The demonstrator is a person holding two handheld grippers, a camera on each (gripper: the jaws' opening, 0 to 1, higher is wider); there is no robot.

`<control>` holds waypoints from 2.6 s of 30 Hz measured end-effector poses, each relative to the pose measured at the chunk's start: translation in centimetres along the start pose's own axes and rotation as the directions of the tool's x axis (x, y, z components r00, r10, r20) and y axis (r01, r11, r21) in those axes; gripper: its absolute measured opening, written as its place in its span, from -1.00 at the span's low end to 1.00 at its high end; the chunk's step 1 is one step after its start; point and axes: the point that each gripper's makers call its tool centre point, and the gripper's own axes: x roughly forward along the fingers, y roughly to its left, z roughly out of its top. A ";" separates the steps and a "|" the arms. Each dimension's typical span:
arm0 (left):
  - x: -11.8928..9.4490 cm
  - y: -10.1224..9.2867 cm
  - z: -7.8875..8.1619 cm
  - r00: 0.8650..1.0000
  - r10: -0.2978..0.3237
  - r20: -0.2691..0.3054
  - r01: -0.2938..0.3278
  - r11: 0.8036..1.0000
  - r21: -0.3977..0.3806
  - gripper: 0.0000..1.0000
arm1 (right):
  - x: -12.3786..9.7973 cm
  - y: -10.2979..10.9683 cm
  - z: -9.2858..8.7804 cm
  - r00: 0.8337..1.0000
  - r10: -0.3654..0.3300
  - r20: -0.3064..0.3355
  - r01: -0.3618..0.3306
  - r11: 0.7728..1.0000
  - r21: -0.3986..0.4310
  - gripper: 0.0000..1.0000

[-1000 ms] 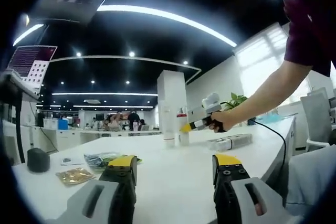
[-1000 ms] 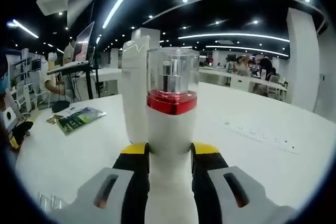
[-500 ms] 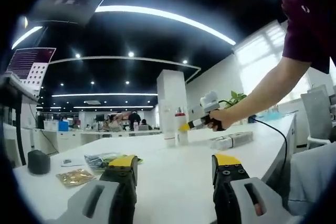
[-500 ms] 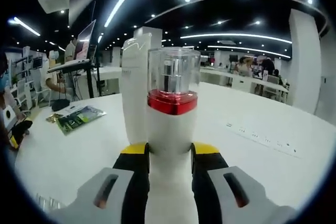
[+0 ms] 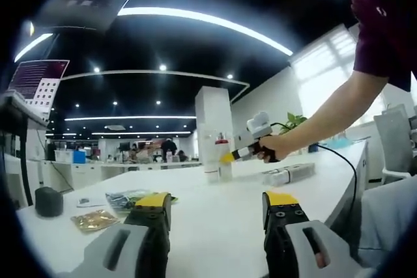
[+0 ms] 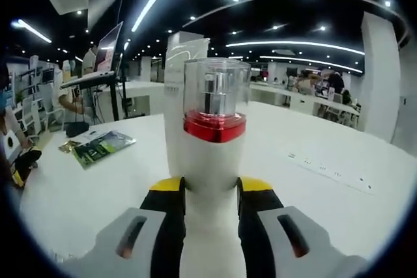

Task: Arrange the skincare products in the storage area until every visible bottle or jar stands upright without overlapping.

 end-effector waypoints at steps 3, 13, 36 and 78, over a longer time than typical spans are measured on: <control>0.0 0.0 0.1 1.000 0.001 0.001 -0.001 1.000 0.004 0.16 | 0.0 -0.1 0.0 1.000 -0.016 -0.007 0.016 1.000 0.012 -0.41; 0.0 0.0 0.1 1.000 0.003 0.001 -0.003 1.000 0.005 0.16 | -1.5 0.2 0.0 0.999 -0.041 0.001 0.041 0.999 0.030 -0.27; -0.1 -0.3 -0.5 0.998 -0.013 -0.057 0.011 1.000 -0.028 0.18 | -20.1 10.0 -1.6 0.972 -0.144 0.184 0.120 0.983 0.138 -0.73; -0.2 -0.4 0.1 0.999 -0.018 -0.033 0.016 0.997 -0.075 0.19 | -16.4 15.5 -9.5 0.770 0.167 -0.616 -0.316 0.939 -0.139 -0.63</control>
